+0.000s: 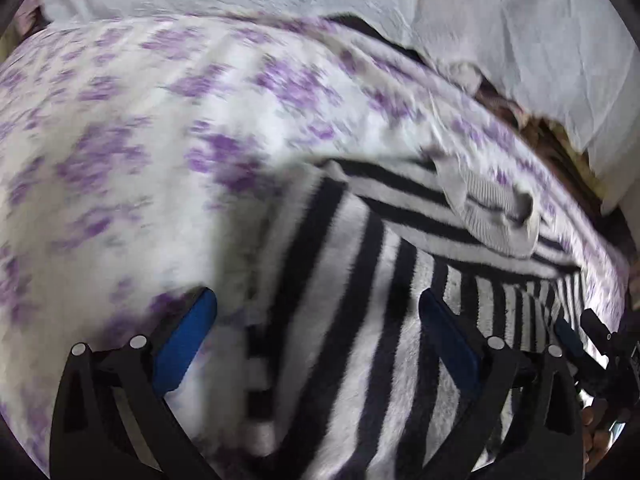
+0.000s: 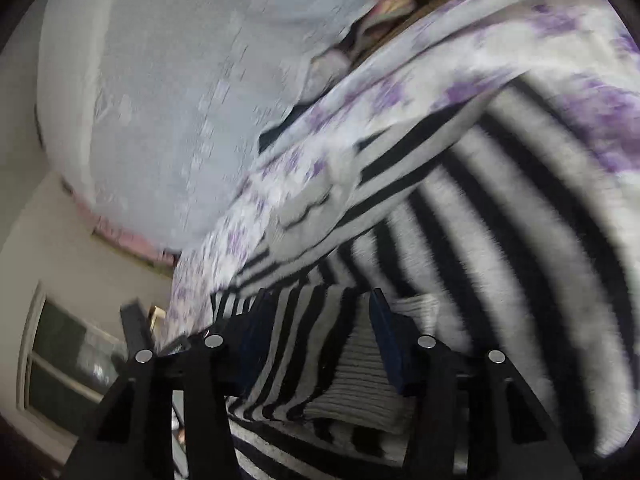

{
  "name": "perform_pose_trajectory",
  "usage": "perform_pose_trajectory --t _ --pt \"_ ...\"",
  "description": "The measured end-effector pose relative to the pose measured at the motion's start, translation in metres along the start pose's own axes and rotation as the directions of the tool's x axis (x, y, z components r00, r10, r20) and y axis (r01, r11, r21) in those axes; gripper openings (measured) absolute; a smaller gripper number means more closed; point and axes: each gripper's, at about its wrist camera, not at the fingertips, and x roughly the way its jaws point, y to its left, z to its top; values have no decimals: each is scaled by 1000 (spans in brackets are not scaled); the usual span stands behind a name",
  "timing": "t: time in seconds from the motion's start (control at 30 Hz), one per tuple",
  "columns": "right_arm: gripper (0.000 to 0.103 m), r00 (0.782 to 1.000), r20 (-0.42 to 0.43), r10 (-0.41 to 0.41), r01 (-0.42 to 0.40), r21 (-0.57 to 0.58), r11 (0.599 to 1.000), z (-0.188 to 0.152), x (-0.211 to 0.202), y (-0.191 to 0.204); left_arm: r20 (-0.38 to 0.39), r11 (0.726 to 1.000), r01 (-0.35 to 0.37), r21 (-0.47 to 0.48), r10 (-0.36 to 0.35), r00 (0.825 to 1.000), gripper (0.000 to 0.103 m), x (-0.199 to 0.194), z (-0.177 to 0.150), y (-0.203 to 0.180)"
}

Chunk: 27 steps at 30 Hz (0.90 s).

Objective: Fold small clothes

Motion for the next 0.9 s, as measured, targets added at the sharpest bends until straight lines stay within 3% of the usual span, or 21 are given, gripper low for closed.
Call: perform_pose_trajectory --t 0.03,0.07,0.13,0.2,0.23,0.3,0.33,0.37,0.43,0.53,0.6,0.67,0.73,0.77,0.8,0.87,0.9 --pt "61 999 43 -21 21 -9 1000 -3 -14 4 13 1000 0 -8 0 1000 98 -9 -4 0" --pt "65 999 52 1 0 -31 1000 -6 -21 11 39 999 49 5 -49 998 98 -25 -11 -2" --pt "69 996 13 92 -90 -83 992 -13 -26 28 51 988 136 67 -139 989 98 -45 -26 -13" --pt "76 988 -39 148 -151 -103 983 -22 -24 40 41 982 137 133 -144 989 98 -50 -38 -27" --pt "80 983 -81 167 -175 -105 979 -29 -17 43 24 978 127 166 -133 991 98 -47 -43 -35" --pt "80 981 -157 116 -134 -111 985 -38 1 39 -14 970 43 240 -41 999 98 -28 -58 -49" --pt "73 982 -171 82 -102 -113 988 -42 7 32 -10 956 -36 292 41 999 99 -18 -66 -56" --pt "69 984 -158 81 -99 -106 990 -42 6 30 9 946 -71 315 72 997 99 -18 -69 -61" --pt "71 988 -130 85 -95 -70 993 -40 -9 32 36 949 -71 306 63 997 98 -36 -67 -63" --pt "76 993 -52 108 -114 -130 985 -31 -27 52 77 956 0 294 -24 997 98 -57 -55 -61" --pt "77 991 -43 125 -130 -129 983 -19 -31 56 95 960 -48 276 22 995 98 -52 -36 -63" --pt "77 987 -56 152 -156 -76 985 -9 -20 47 55 972 -33 235 21 998 98 -32 -17 -56" --pt "77 989 -84 118 -119 -5 993 -5 2 25 -24 982 -52 182 58 998 98 -1 -8 -40" --pt "69 991 -96 95 -94 18 995 -7 11 12 -77 988 -70 141 82 994 99 20 -8 -28" --pt "53 992 -83 91 -91 3 996 -8 13 6 -33 992 -50 119 55 998 99 16 -9 -24" --pt "59 993 -88 83 -83 6 997 -9 2 8 -33 991 -60 121 65 997 98 5 -14 -25" --pt "73 992 -71 102 -102 7 995 -10 -8 12 -28 991 -54 122 58 998 98 -3 -19 -26"
